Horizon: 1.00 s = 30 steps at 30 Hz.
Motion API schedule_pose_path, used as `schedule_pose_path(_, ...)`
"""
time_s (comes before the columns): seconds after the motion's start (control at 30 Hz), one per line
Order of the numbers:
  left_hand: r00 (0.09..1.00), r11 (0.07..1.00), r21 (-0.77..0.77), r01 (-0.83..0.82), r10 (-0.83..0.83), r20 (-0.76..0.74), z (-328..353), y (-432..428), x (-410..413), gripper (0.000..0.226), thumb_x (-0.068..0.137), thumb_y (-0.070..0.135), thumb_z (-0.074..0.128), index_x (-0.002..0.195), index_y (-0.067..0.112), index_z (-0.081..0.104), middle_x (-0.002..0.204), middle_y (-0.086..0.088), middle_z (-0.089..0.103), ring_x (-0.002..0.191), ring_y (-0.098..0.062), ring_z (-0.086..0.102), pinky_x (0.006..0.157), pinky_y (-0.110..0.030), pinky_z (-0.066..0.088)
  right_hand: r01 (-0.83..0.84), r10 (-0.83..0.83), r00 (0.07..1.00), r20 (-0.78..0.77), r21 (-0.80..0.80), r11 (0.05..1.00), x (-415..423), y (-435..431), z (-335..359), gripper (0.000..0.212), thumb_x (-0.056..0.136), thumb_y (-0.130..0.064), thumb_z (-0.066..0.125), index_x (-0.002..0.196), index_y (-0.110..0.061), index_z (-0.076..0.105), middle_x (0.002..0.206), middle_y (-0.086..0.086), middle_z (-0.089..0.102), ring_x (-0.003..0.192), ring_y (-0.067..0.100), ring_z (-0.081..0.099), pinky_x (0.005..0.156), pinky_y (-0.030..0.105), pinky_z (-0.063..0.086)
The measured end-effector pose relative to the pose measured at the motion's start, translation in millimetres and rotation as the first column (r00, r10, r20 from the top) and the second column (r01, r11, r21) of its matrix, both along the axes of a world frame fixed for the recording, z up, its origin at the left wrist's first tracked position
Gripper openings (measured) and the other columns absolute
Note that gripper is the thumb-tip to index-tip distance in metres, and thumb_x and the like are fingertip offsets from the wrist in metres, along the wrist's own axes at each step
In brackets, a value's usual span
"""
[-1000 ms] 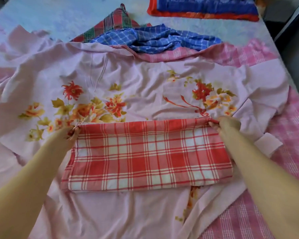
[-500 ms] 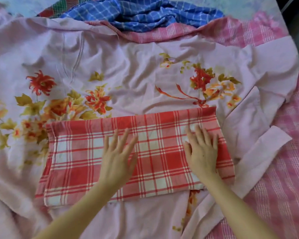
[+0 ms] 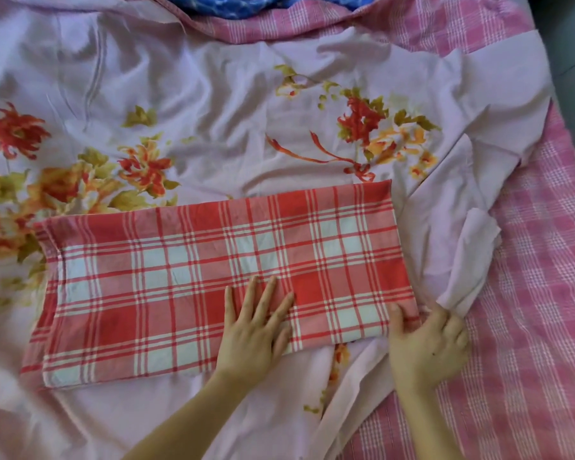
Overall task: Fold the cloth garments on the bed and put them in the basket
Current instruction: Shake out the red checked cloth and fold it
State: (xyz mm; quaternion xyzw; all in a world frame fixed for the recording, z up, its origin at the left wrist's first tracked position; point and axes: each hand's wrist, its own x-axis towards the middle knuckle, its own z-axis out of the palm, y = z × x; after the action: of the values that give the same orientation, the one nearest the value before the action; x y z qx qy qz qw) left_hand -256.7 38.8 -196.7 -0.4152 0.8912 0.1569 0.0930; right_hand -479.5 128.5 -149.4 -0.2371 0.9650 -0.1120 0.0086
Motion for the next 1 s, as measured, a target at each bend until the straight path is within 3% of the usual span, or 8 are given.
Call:
schedule_pose_path(0.13,1.000,1.000,0.003,-0.001,0.001,0.019,0.9,-0.4,-1.5,0.054,0.098,0.051,0.009,0.147,0.031,0.022,0.155,-0.004,0.019,0.144,-0.035,0.014,0.109,-0.065,0.012,0.455,-0.219,0.679,0.701,-0.168,0.874,-1.8,-5.4,1.1,0.030,0.081,-0.037,0.071,0.089,-0.009,0.064,0.075,0.002,0.066,0.071,0.025,0.064,0.059,0.029,0.044)
schedule_pose_path(0.23,0.999,1.000,-0.001,-0.012,0.012,0.034,2.6,-0.7,-2.3,0.054,0.098,0.051,0.009,0.147,0.032,0.022,0.155,-0.004,0.018,0.144,-0.034,0.013,0.109,-0.065,0.012,0.671,-0.185,0.471,0.863,-0.213,0.710,-6.5,-7.7,2.0,0.027,0.075,-0.019,0.078,0.097,-0.008,0.067,0.083,0.005,0.070,0.069,0.023,0.066,0.061,0.032,0.053)
schedule_pose_path(0.37,0.998,0.999,0.039,0.003,-0.005,0.067,6.7,0.4,-3.4,0.055,0.098,0.050,0.008,0.146,0.032,0.028,0.154,-0.005,0.024,0.143,-0.036,0.017,0.108,-0.065,0.013,0.292,-0.271,0.832,0.484,0.033,0.956,-3.0,-4.1,3.1,0.047,0.070,-0.062,0.067,0.090,-0.020,0.061,0.082,0.000,0.065,0.078,0.026,0.061,0.068,0.036,0.045)
schedule_pose_path(0.53,0.995,0.989,0.112,0.099,-0.100,0.009,32.2,7.9,-25.6,0.053,0.097,0.050,0.012,0.147,0.034,0.021,0.156,-0.010,0.008,0.142,-0.041,-0.004,0.113,-0.062,0.000,0.247,-0.222,0.621,0.751,0.081,0.966,-29.1,-9.4,18.9,0.038,0.064,-0.049,0.080,0.088,-0.022,0.067,0.086,-0.001,0.066,0.092,0.026,0.063,0.085,0.039,0.049)
schedule_pose_path(0.67,0.976,0.973,0.086,0.212,-0.215,0.024,40.1,26.7,-64.7,0.060,0.093,0.053,0.024,0.147,0.027,0.026,0.155,-0.003,0.016,0.142,-0.037,0.016,0.111,-0.058,0.022,-0.065,-0.004,0.966,0.259,0.259,0.964,-21.1,-22.5,40.8,0.034,0.076,-0.045,0.061,0.080,-0.011,0.067,0.076,0.007,0.060,0.073,0.030,0.058,0.063,0.030,0.044)
schedule_pose_path(0.73,0.986,0.987,0.042,0.156,-0.153,-0.066,41.8,29.5,-83.7,0.051,0.081,0.049,0.038,0.116,0.021,0.062,0.112,-0.001,0.067,0.099,-0.024,0.061,0.077,-0.037,0.052,-0.114,0.077,0.982,0.172,0.221,0.969,-9.4,-28.4,57.2,0.032,0.083,-0.040,0.054,0.076,-0.009,0.063,0.070,0.006,0.056,0.066,0.029,0.054,0.060,0.028,0.038)
schedule_pose_path(0.8,0.971,0.980,-0.005,0.197,-0.196,-0.138,46.6,26.7,-94.8,0.035,0.068,0.050,0.058,0.084,0.021,0.067,0.072,0.004,0.063,0.061,-0.016,0.059,0.051,-0.024,0.045,-0.081,0.050,0.957,0.285,0.097,0.992,-5.8,-33.2,65.1,0.033,0.084,-0.033,0.054,0.067,-0.006,0.058,0.061,0.006,0.054,0.060,0.028,0.051,0.055,0.028,0.034)
schedule_pose_path(1.0,0.960,0.969,0.199,0.144,-0.088,-0.267,67.3,3.2,-83.4,0.045,0.090,0.050,0.040,0.122,0.022,0.058,0.101,0.001,0.060,0.087,-0.022,0.059,0.064,-0.028,0.041,0.714,0.025,0.338,0.941,-0.273,0.644,-2.8,-48.4,73.5,0.013,0.083,0.000,0.057,0.077,-0.010,0.063,0.075,0.003,0.063,0.074,0.018,0.060,0.065,0.028,0.049)
